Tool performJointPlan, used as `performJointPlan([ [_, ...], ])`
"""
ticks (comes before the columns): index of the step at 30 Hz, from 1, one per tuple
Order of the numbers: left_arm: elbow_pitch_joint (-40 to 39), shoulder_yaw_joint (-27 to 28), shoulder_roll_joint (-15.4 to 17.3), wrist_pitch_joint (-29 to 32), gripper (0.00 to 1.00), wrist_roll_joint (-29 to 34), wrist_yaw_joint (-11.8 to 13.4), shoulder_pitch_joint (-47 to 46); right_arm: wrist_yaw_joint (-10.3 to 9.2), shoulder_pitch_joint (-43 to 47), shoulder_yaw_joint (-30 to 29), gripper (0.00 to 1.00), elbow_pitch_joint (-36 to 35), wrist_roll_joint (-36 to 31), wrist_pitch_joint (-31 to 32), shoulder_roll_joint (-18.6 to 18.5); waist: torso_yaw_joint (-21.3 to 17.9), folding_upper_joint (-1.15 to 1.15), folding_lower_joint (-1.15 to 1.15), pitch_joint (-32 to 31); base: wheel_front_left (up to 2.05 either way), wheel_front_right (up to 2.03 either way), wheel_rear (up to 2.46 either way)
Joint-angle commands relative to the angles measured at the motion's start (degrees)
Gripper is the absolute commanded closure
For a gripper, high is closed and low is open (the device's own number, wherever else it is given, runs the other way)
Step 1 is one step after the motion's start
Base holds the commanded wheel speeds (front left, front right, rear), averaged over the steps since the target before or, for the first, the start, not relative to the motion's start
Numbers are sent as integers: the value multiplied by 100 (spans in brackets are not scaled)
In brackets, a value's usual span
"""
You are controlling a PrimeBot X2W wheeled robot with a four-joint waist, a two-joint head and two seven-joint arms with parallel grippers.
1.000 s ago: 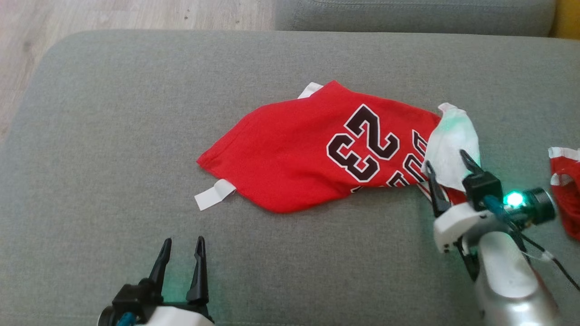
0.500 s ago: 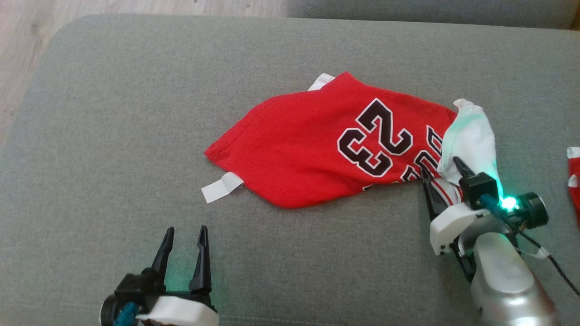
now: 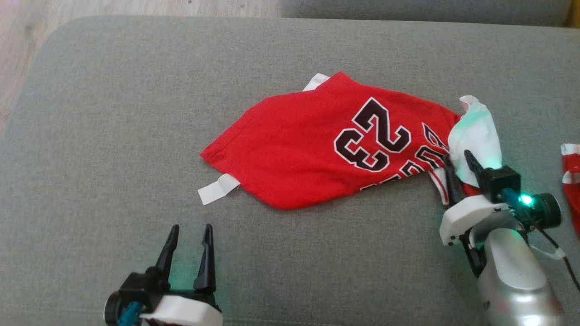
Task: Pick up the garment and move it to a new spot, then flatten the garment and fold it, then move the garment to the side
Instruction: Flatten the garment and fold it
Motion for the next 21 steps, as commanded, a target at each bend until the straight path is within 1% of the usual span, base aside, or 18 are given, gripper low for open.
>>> performJointPlan([
  [1,-179,156,-5,-29,0,25,9,-195,11,12,121,80,-202,83,-22,-6,-10,0,0,-12,0,0,0],
  [2,-178,152,-5,-29,0,40,6,-194,11,30,140,100,-259,155,-22,-6,-19,0,0,-22,0,0,0],
  [7,-136,172,-5,-29,0,79,-3,-127,11,203,100,100,-710,490,-22,-6,-52,0,0,-172,0,0,0],
  [11,-112,217,-5,-29,0,102,-11,-51,11,77,27,100,-1350,788,-22,-6,-66,0,0,-338,0,0,0],
  [13,-90,239,-5,-29,0,106,-19,-16,11,-222,173,100,-1722,879,-22,-34,-69,0,0,-421,0,0,0],
  [16,-28,224,-5,-29,0,126,-47,34,11,-926,508,100,-2174,1085,-22,-140,-33,0,0,-571,0,0,0],
  [18,12,194,-5,-29,0,101,-63,82,11,-1468,812,100,-2390,1251,-22,-187,21,0,0,-682,0,0,0],
  [21,67,122,-5,-29,0,66,-73,162,11,-2282,1271,100,-2527,1487,-22,-195,150,0,0,-819,0,0,0],
])
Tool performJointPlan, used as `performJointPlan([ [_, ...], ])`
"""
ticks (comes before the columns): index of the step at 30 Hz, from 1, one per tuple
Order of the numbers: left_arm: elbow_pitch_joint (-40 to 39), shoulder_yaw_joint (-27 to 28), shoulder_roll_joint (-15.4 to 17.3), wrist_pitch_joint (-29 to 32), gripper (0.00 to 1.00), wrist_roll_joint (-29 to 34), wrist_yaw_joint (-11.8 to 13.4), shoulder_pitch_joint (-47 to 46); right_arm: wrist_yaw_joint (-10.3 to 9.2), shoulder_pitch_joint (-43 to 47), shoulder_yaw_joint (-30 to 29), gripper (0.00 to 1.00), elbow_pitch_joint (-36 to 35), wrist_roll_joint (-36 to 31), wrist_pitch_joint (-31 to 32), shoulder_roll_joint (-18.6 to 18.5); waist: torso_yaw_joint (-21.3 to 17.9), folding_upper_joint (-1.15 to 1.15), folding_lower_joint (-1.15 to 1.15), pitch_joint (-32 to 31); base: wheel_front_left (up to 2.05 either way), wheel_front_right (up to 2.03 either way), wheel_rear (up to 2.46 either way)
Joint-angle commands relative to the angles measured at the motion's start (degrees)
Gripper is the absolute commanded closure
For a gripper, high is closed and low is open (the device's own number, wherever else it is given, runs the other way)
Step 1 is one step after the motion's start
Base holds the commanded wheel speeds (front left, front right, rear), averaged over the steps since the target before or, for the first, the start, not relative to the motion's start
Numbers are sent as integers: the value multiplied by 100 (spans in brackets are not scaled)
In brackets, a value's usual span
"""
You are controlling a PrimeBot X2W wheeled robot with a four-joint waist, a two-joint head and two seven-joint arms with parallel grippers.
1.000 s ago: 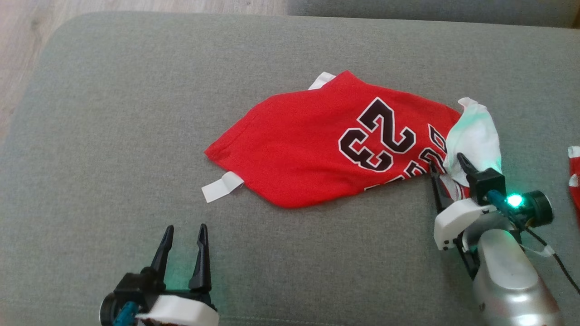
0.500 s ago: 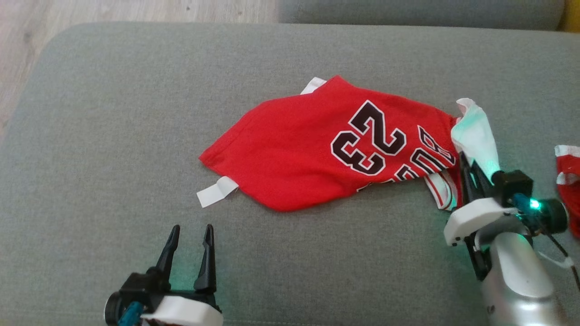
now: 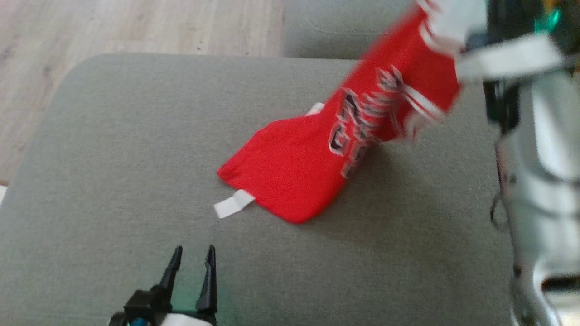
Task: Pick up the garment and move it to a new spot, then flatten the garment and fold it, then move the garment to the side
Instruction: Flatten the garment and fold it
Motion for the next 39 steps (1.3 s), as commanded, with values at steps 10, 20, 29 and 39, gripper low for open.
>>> performJointPlan([
  [10,30,-115,-4,-29,0,-43,-55,26,11,-2290,1244,100,246,365,-20,226,787,0,1,-279,0,0,0],
  [20,34,-20,-4,-29,0,-55,-17,233,11,-3138,1309,100,662,558,-20,252,1121,0,1,-265,0,0,0],
  [29,-179,-247,-4,-29,0,-286,55,-135,11,-2473,371,84,2626,-839,50,-487,1081,0,1,393,0,0,0],
  [39,-210,-278,-4,-29,0,-244,109,-303,11,-510,-961,0,3096,-1163,-14,-882,887,0,1,579,0,0,0],
])
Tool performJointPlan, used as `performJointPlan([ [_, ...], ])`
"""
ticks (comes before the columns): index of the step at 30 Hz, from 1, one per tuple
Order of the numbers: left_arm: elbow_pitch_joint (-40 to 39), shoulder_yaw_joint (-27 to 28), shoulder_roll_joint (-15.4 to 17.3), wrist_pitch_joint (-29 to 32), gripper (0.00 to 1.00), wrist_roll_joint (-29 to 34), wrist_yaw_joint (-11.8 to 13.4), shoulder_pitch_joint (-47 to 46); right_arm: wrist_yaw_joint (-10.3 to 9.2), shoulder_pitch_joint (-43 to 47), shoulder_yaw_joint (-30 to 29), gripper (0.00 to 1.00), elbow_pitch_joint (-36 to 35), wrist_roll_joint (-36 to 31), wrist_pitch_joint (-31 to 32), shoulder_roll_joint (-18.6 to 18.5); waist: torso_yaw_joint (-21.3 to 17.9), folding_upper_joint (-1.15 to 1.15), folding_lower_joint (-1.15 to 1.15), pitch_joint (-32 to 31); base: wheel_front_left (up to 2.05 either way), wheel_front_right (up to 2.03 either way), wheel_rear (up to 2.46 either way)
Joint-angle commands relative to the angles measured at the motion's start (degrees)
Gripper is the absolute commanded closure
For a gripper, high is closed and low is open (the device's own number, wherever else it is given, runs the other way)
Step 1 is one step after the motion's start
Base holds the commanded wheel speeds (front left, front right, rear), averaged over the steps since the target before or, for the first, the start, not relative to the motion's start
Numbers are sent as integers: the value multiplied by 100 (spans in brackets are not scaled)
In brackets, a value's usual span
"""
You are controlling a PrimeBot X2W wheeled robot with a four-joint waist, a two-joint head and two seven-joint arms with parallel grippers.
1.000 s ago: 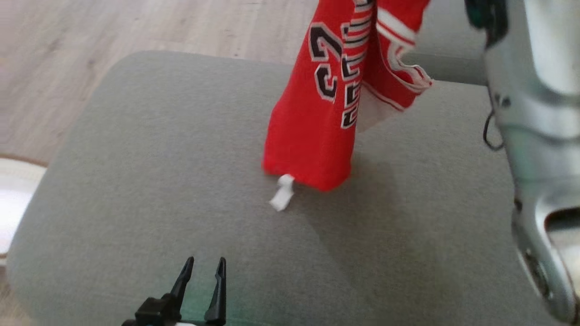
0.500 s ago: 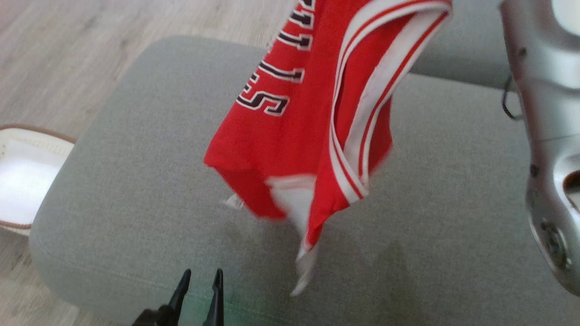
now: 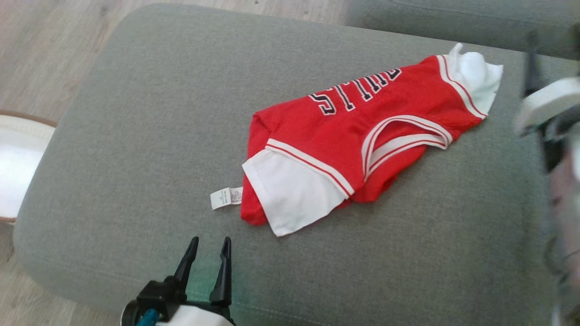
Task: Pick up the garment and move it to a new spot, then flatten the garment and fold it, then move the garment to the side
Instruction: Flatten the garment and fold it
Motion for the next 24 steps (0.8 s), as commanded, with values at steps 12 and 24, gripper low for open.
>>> performJointPlan([
  [12,-87,168,-4,-30,0,47,21,-189,11,2279,2824,0,-1591,2388,-62,1324,13,0,0,-244,0,0,0],
  [24,-120,221,-4,-30,0,97,-19,-37,11,3070,4374,0,-2003,4178,-63,1336,230,0,0,-275,0,0,0],
])
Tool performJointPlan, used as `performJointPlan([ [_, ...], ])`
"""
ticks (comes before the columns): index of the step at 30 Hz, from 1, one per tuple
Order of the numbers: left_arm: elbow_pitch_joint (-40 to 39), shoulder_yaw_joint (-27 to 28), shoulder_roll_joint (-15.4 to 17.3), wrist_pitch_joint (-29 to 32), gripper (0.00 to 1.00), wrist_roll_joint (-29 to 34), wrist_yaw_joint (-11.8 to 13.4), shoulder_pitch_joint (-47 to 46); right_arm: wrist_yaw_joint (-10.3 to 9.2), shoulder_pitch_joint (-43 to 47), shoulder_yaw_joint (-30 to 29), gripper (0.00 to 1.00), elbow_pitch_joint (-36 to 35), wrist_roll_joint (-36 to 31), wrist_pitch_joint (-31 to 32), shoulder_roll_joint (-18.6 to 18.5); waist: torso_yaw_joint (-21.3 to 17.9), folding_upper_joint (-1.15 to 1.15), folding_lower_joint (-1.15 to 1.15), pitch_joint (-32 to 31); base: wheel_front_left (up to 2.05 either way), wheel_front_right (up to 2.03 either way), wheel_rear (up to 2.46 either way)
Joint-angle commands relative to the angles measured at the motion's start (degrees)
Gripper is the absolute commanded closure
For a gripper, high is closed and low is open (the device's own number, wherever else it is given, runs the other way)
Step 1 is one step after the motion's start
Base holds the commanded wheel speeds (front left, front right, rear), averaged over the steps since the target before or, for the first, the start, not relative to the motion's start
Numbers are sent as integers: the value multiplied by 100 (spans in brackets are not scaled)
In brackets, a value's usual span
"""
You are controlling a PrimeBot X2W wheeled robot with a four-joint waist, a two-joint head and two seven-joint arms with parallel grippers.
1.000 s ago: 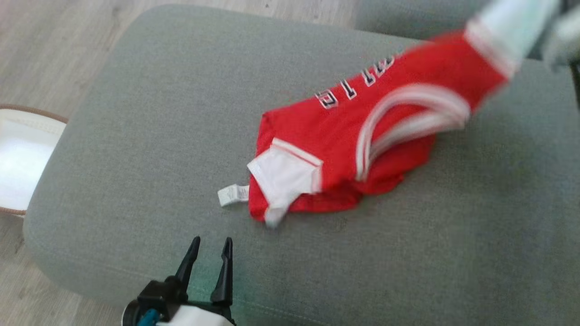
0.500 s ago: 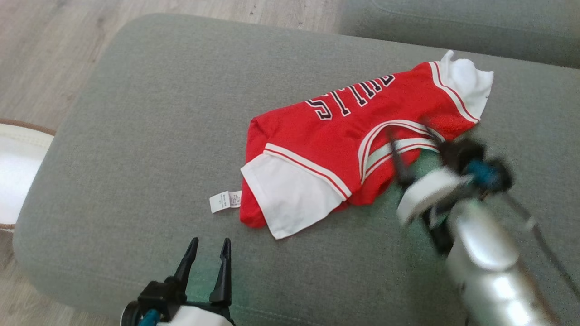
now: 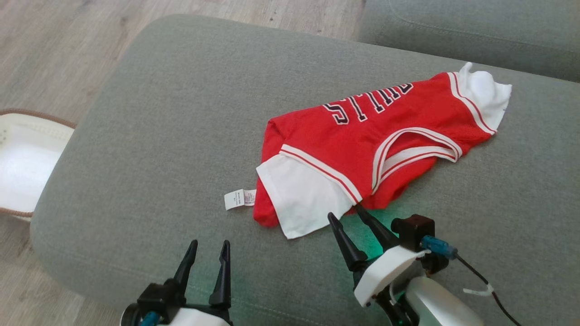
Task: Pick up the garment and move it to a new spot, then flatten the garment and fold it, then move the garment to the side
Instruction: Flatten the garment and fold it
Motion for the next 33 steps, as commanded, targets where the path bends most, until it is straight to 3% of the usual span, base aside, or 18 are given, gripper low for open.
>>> performJointPlan([
  [1,-167,149,-5,-30,0,42,-22,-92,11,-227,72,0,-84,16,-55,64,31,0,0,14,0,0,0],
  [8,-195,97,-5,-30,0,20,-1,-121,11,-416,-118,0,98,122,-55,65,141,0,0,91,0,0,0],
  [9,-197,97,-5,-30,0,21,0,-121,11,-430,-128,64,70,169,-55,65,142,0,0,99,0,0,0],
  [10,-200,100,-5,-30,0,21,3,-120,11,-441,-120,100,64,189,-55,65,139,0,0,105,0,0,0],
  [14,-194,176,-5,-30,0,32,27,-88,11,-424,-377,100,-20,383,-55,65,11,0,0,60,0,0,0],
  [18,-202,301,-5,-30,0,56,19,-54,11,-336,-1235,100,-111,273,-55,32,-266,0,0,-63,0,0,0],
  [23,-200,372,-5,-30,0,106,-19,-44,11,-128,-2177,100,-344,164,-55,-328,-673,0,0,-223,0,0,0],
  [33,-109,371,-5,-30,0,166,-21,-12,11,8,-3070,100,-358,331,179,-816,-1201,0,0,-372,0,0,0],
])
